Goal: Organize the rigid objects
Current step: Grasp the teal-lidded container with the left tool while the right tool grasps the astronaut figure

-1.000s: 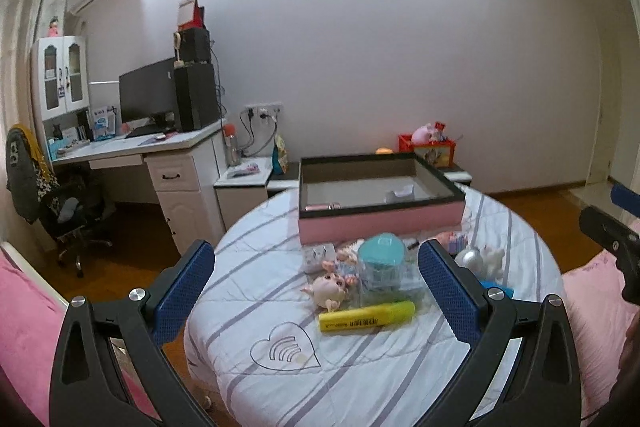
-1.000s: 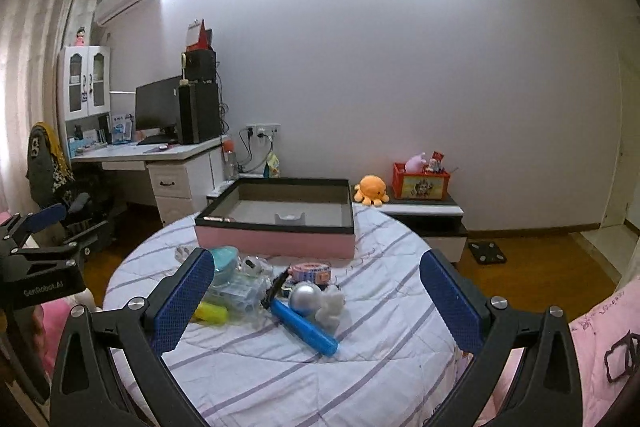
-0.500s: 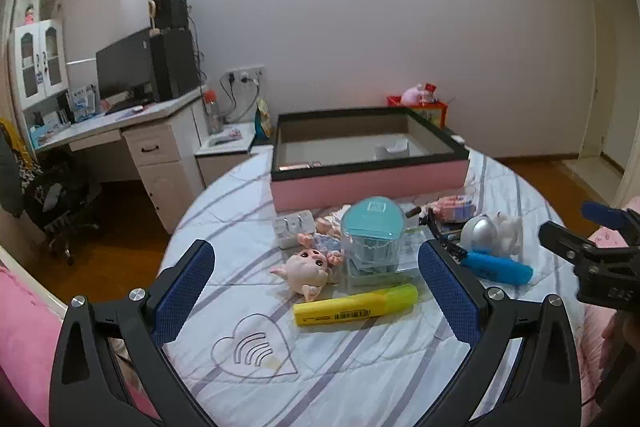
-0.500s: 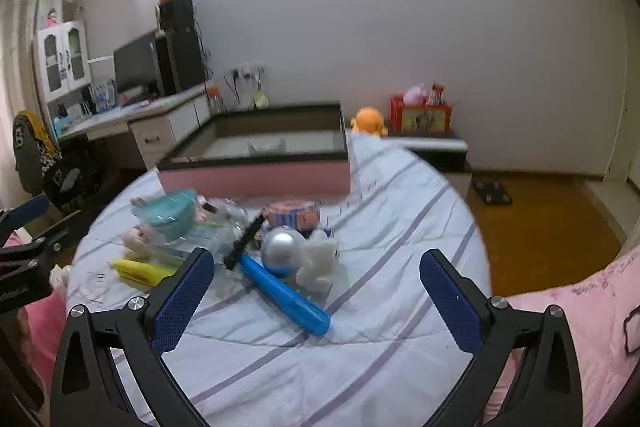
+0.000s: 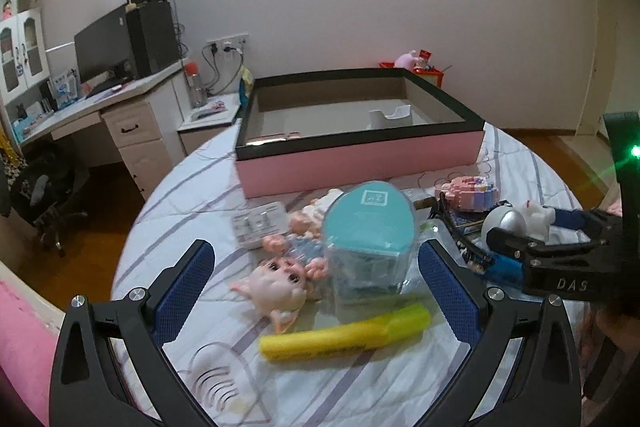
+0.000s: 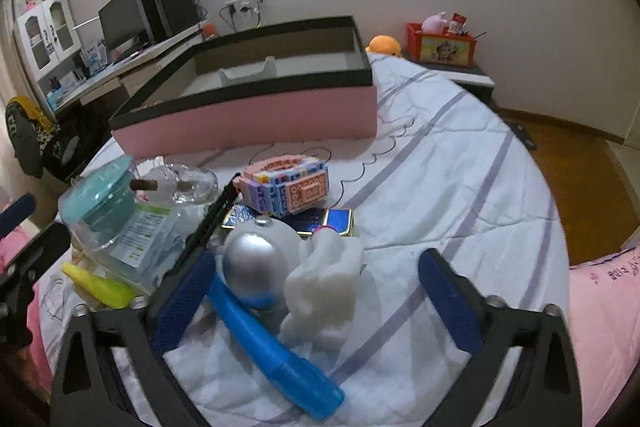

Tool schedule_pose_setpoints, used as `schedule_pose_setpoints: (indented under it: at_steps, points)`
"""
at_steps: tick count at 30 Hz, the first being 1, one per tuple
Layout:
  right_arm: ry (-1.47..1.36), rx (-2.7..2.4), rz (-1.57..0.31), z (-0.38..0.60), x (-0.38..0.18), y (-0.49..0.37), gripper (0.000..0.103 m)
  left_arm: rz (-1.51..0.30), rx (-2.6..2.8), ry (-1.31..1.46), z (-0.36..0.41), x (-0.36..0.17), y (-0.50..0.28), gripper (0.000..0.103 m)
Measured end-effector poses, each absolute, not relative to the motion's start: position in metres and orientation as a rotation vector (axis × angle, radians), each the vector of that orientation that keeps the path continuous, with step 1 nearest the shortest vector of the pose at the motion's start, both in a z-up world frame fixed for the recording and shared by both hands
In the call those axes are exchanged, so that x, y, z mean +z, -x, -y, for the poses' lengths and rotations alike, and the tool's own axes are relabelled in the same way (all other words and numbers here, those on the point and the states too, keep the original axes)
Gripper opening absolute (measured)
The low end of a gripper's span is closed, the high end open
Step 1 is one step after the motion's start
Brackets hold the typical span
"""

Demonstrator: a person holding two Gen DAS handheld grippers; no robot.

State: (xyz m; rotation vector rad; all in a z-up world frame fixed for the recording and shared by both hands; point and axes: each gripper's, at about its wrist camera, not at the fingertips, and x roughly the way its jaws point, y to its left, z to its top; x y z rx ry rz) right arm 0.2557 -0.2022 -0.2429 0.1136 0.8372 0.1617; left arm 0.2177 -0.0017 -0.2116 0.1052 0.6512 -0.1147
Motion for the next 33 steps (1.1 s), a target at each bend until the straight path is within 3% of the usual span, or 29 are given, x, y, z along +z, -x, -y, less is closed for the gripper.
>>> schedule_pose_setpoints:
  at_steps: [1, 2, 10, 12, 16, 33]
  points:
    - [-0.132, 0.18, -0.84, 0.205, -0.244, -0.255, 0.077, -0.659, -0.123, -0.104, 0.005, -0.213, -0.222, 0.103]
    - [-0.157, 0.208, -0.835, 0.209, -0.245, -0.253, 0.074, -0.667, -0.131, -0.104, 0.008, -0.214, -0.226, 0.103]
    - [-0.181, 0.195, -0.819, 0.234, -0.245, -0.247, 0.074, -0.723, -0.154, -0.109, 0.024, -0.226, -0.256, 0.099]
    - [-0.186, 0.201, -0.818, 0.236, -0.245, -0.249, 0.074, -0.74, -0.164, -0.116, 0.026, -0.229, -0.26, 0.075]
    - [-0.178, 0.202, -0.811, 0.235, -0.244, -0.251, 0.074, -0.741, -0.147, -0.133, 0.024, -0.23, -0.259, 0.058]
    - [-0.132, 0.24, -0.707, 0.206, -0.204, -0.233, 0.074, -0.681, -0.163, -0.072, -0.005, -0.204, -0.228, 0.056]
